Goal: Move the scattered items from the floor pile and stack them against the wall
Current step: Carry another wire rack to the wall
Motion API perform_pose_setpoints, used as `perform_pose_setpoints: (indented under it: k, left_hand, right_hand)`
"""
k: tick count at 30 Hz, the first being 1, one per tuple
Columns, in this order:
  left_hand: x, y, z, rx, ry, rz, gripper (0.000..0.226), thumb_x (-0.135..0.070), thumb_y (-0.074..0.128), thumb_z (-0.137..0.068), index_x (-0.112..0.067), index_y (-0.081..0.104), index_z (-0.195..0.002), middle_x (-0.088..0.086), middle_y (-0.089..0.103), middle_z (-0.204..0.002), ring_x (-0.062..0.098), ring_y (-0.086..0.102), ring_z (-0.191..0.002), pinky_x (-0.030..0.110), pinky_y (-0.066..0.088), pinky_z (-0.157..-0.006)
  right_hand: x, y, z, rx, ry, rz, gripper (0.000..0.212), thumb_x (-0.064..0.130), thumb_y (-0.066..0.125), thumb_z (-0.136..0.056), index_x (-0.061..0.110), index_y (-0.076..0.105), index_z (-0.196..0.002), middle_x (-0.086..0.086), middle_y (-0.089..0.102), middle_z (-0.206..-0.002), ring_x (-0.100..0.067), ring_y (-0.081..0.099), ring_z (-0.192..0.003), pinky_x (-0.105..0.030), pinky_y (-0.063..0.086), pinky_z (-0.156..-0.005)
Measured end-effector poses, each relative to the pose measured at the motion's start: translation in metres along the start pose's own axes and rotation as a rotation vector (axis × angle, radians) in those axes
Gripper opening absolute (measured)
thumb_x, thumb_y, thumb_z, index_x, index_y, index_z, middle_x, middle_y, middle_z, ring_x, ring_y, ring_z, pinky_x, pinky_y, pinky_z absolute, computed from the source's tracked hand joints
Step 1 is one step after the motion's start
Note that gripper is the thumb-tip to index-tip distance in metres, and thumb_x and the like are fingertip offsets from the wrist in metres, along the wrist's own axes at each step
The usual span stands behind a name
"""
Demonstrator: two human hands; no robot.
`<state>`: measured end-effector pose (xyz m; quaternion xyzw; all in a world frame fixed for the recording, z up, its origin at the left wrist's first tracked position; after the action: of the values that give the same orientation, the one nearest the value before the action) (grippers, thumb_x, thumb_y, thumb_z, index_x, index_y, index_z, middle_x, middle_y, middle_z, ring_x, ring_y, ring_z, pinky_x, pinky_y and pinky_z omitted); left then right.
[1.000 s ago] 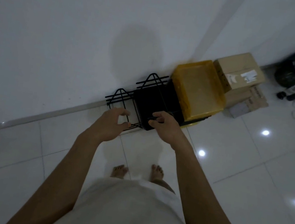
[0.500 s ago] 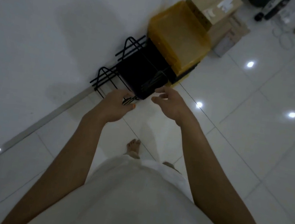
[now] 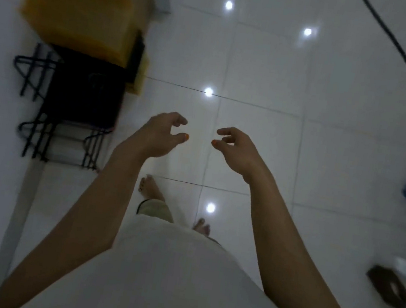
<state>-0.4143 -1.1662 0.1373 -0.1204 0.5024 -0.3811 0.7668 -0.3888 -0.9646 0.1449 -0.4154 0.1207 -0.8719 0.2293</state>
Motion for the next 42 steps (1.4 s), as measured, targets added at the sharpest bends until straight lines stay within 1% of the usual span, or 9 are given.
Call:
perform_pose_setpoints:
  k: [3,7,10,12,16,21,30,34,42]
  left_hand:
    - [-0.051,0.063,-0.003,0.072,0.124,0.034,0.034,-0.027,0.063,-0.092,-0.02,0.057,-0.124,-0.001,0.056,-0.126,0.019,0.057,-0.109,0.028,0.044,-0.084]
    - [-0.124,0.149,-0.003,0.25,0.273,-0.016,0.034,-0.028,0.063,-0.092,-0.022,0.058,-0.124,-0.003,0.056,-0.126,0.018,0.058,-0.107,0.03,0.047,-0.085]
    - [-0.178,0.202,0.008,0.355,0.4,-0.041,0.033,-0.029,0.062,-0.092,-0.022,0.058,-0.123,-0.005,0.055,-0.126,0.014,0.057,-0.105,0.025,0.045,-0.082]
    - [-0.209,0.227,0.013,0.422,0.482,-0.082,0.033,-0.029,0.062,-0.092,-0.023,0.058,-0.124,-0.005,0.055,-0.127,0.012,0.056,-0.104,0.023,0.043,-0.082]
    - [-0.245,0.256,0.012,0.522,0.568,-0.173,0.034,-0.029,0.062,-0.093,-0.023,0.057,-0.126,-0.005,0.055,-0.128,0.011,0.056,-0.106,0.021,0.042,-0.081]
    - [-0.278,0.275,-0.026,0.576,0.612,-0.257,0.034,-0.03,0.062,-0.092,-0.025,0.056,-0.125,-0.005,0.055,-0.129,0.011,0.055,-0.105,0.021,0.042,-0.08]
    - [-0.374,0.289,-0.116,0.7,0.718,-0.377,0.034,-0.029,0.063,-0.091,-0.023,0.057,-0.124,-0.005,0.056,-0.124,0.014,0.057,-0.103,0.023,0.042,-0.078]
    - [-0.415,0.307,-0.149,0.717,0.735,-0.394,0.034,-0.029,0.063,-0.091,-0.023,0.057,-0.125,-0.005,0.055,-0.125,0.013,0.056,-0.103,0.024,0.042,-0.078]
    - [-0.486,0.393,-0.179,0.858,0.764,-0.415,0.034,-0.03,0.064,-0.091,-0.024,0.057,-0.123,-0.003,0.056,-0.125,0.016,0.057,-0.103,0.025,0.043,-0.079]
  right_hand:
    - [-0.068,-0.049,0.045,-0.135,0.099,-0.108,0.039,0.033,0.063,-0.092,0.024,0.056,-0.13,-0.002,0.054,-0.126,-0.014,0.056,-0.105,-0.024,0.042,-0.078]
    - [-0.145,-0.107,0.107,-0.314,0.222,-0.224,0.039,0.032,0.062,-0.092,0.024,0.055,-0.13,-0.001,0.054,-0.125,-0.006,0.055,-0.09,-0.019,0.042,-0.068]
    - [-0.186,-0.14,0.143,-0.449,0.269,-0.302,0.04,0.032,0.062,-0.092,0.024,0.055,-0.13,-0.002,0.054,-0.127,-0.013,0.056,-0.104,-0.025,0.043,-0.079]
    - [-0.202,-0.157,0.155,-0.512,0.287,-0.357,0.04,0.032,0.062,-0.092,0.025,0.054,-0.131,-0.002,0.053,-0.128,-0.014,0.054,-0.108,-0.026,0.042,-0.081]
    - [-0.216,-0.179,0.159,-0.584,0.273,-0.449,0.042,0.033,0.062,-0.092,0.024,0.053,-0.133,-0.002,0.052,-0.132,-0.012,0.053,-0.108,-0.025,0.041,-0.079]
    - [-0.22,-0.213,0.145,-0.643,0.297,-0.502,0.044,0.031,0.062,-0.093,0.022,0.052,-0.135,-0.006,0.05,-0.137,-0.015,0.051,-0.116,-0.029,0.042,-0.091]
    - [-0.212,-0.292,0.092,-0.777,0.35,-0.624,0.044,0.033,0.063,-0.092,0.024,0.053,-0.134,-0.005,0.05,-0.136,-0.016,0.052,-0.116,-0.028,0.042,-0.09]
    - [-0.214,-0.325,0.077,-0.786,0.366,-0.667,0.044,0.034,0.063,-0.092,0.025,0.053,-0.134,-0.003,0.048,-0.135,-0.017,0.052,-0.116,-0.027,0.041,-0.087]
    - [-0.282,-0.404,0.079,-0.912,0.456,-0.758,0.041,0.033,0.063,-0.092,0.026,0.055,-0.131,-0.003,0.05,-0.131,-0.018,0.053,-0.113,-0.031,0.045,-0.091]
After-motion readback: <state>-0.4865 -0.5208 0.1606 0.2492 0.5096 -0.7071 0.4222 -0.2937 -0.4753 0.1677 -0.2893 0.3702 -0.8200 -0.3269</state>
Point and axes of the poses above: each hand's wrist, its own z-axis away from the middle knuckle, its own y-axis out of the palm, x = y × z, the point moved 2 cm from there along -z, towards the middle knuckle
